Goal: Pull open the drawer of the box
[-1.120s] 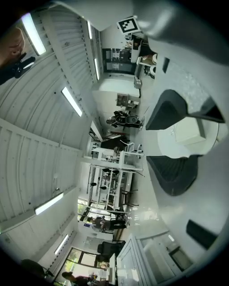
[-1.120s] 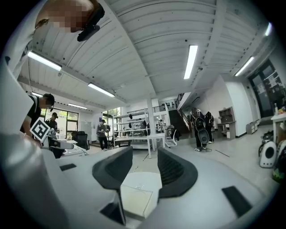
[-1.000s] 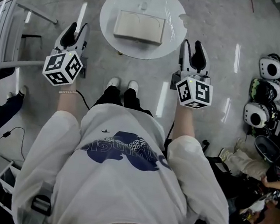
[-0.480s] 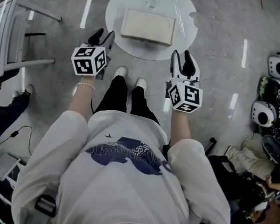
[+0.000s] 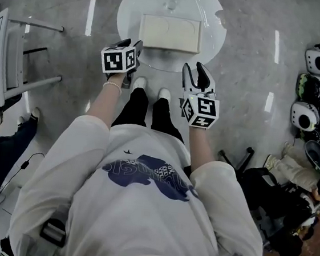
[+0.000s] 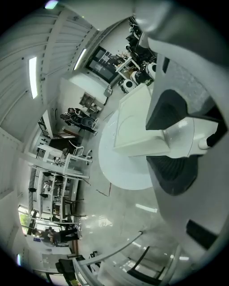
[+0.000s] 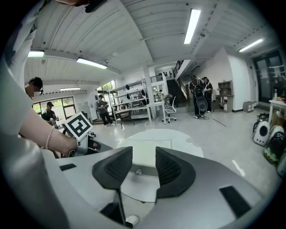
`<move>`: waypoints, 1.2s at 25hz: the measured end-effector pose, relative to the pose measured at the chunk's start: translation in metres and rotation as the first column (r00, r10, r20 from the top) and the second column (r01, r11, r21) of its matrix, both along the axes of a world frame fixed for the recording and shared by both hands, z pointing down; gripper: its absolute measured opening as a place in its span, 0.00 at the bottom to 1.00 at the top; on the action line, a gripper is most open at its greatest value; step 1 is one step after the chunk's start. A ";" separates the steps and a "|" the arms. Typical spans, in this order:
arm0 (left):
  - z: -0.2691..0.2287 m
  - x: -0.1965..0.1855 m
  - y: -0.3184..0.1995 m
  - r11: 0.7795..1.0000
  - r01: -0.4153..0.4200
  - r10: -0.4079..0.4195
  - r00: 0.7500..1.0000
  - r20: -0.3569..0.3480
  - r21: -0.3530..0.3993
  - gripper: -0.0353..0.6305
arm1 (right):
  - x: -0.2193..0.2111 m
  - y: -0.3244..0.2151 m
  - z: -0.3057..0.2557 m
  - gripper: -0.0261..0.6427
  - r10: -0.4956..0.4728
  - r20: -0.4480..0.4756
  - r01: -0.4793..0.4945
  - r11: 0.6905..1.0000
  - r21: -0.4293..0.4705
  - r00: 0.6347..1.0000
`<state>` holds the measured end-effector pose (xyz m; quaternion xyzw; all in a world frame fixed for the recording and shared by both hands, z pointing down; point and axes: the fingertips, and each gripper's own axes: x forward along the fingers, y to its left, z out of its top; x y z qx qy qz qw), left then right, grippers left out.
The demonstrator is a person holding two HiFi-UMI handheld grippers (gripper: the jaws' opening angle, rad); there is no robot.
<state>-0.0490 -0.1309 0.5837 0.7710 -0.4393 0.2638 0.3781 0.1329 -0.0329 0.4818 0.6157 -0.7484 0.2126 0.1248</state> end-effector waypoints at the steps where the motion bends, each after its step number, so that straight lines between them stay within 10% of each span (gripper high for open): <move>1: 0.003 0.001 -0.002 1.000 -0.005 0.005 1.000 0.000 -0.009 0.30 | -0.002 -0.001 0.004 0.27 0.002 -0.001 -0.002 1.000 -0.010 1.000; 19: 0.027 0.009 -0.012 0.981 0.014 -0.029 0.997 -0.071 -0.194 0.23 | -0.016 -0.009 0.035 0.27 0.031 -0.030 -0.033 0.995 -0.093 0.999; 30: 0.026 0.015 -0.011 0.966 0.024 -0.051 0.994 -0.098 -0.259 0.16 | -0.025 -0.015 0.092 0.27 0.003 -0.013 -0.007 0.941 -0.340 1.000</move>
